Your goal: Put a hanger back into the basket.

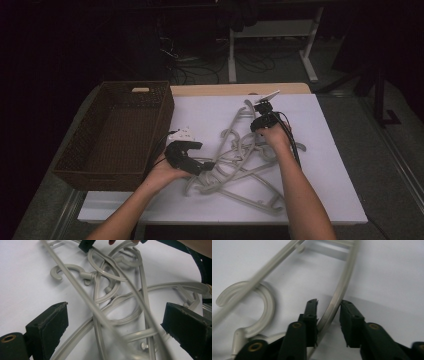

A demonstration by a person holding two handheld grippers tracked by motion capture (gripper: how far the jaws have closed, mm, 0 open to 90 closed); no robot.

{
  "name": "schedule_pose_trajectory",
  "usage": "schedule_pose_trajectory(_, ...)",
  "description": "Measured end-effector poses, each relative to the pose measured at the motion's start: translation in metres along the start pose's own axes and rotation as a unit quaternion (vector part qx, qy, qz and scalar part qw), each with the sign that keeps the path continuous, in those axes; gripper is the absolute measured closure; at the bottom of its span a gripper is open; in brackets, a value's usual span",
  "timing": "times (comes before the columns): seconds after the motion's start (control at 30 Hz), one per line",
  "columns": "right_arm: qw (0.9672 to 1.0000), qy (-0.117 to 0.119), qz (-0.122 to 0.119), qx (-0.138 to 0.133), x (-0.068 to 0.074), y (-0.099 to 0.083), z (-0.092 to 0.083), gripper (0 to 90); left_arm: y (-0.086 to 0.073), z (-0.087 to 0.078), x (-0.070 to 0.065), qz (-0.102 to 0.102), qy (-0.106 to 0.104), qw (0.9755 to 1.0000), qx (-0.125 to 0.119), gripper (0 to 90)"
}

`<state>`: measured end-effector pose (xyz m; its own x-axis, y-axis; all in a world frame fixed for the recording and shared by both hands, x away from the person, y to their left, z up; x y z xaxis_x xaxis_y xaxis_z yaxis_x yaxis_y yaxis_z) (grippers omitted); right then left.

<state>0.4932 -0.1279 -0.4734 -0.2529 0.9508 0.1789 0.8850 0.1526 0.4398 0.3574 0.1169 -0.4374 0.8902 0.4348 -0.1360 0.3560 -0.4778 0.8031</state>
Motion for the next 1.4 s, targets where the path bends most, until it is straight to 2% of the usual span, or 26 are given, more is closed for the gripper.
schedule_pose_trajectory(0.13,0.9999,-0.002,-0.015,-0.004,0.005,0.005,0.0,79.2,0.0,0.0,0.0,0.002,0.0,1.0,0.003,5.9)
schedule_pose_trajectory(0.27,0.9994,-0.004,-0.036,0.0,0.011,0.008,0.001,78.5,0.0,0.0,0.0,-0.001,0.0,1.0,0.0,6.0)
schedule_pose_trajectory(0.47,0.9958,0.024,-0.088,-0.006,0.029,0.012,0.0,80.6,-0.001,0.001,0.0,0.002,-0.001,1.0,0.004,6.0)
schedule_pose_trajectory(0.6,0.9898,0.049,-0.134,-0.007,0.044,0.011,0.003,80.6,-0.001,0.002,-0.001,0.003,-0.002,1.0,0.005,6.1)
schedule_pose_trajectory(0.7,0.9825,0.071,-0.172,-0.008,0.058,0.009,0.007,80.5,-0.002,0.002,-0.001,0.002,-0.003,1.0,0.007,6.1)
schedule_pose_trajectory(0.77,0.9796,0.075,-0.186,-0.004,0.065,0.007,0.01,80.3,-0.002,0.003,-0.001,0.002,-0.003,1.0,0.008,6.1)
schedule_pose_trajectory(0.83,0.9786,0.075,-0.191,-0.005,0.068,0.006,0.013,77.8,-0.003,0.003,-0.001,0.002,-0.003,1.0,0.009,6.1)
schedule_pose_trajectory(0.9,0.9794,0.07,-0.189,-0.015,0.069,0.007,0.012,67.8,-0.003,0.002,-0.001,0.001,-0.004,1.0,0.009,6.1)
schedule_pose_trajectory(1.0,0.9801,0.076,-0.181,-0.032,0.068,0.008,-0.003,60.8,-0.004,0.002,0.0,0.0,-0.004,1.0,0.008,6.1)
schedule_pose_trajectory(1.03,0.9801,0.076,-0.181,-0.032,0.068,0.008,-0.003,60.8,-0.004,0.002,0.0,0.0,-0.004,1.0,0.009,6.1)
schedule_pose_trajectory(1.13,0.9806,0.077,-0.174,-0.046,0.066,0.005,-0.02,58.1,-0.005,0.002,0.0,-0.002,-0.005,1.0,0.008,6.1)
schedule_pose_trajectory(1.27,0.9803,0.089,-0.168,-0.055,0.062,-0.009,-0.043,55.3,-0.006,0.003,0.0,-0.002,-0.004,0.9999,0.009,6.1)
schedule_pose_trajectory(1.4,0.981,0.089,-0.163,-0.057,0.056,-0.025,-0.055,54.4,-0.006,0.003,0.0,-0.002,-0.004,0.9999,0.01,6.1)
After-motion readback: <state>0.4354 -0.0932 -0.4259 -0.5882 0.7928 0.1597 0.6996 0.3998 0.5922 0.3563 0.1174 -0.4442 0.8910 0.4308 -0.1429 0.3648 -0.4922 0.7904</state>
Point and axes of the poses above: each handheld gripper's, and its own axes: z roughly forward along the jaws, y roughly out of its top, x roughly to its left, the point moved 5 cm from there along z, roughly forward along the jaws, and after that the axes turned 3 degrees about z, right-handed, at the moved point
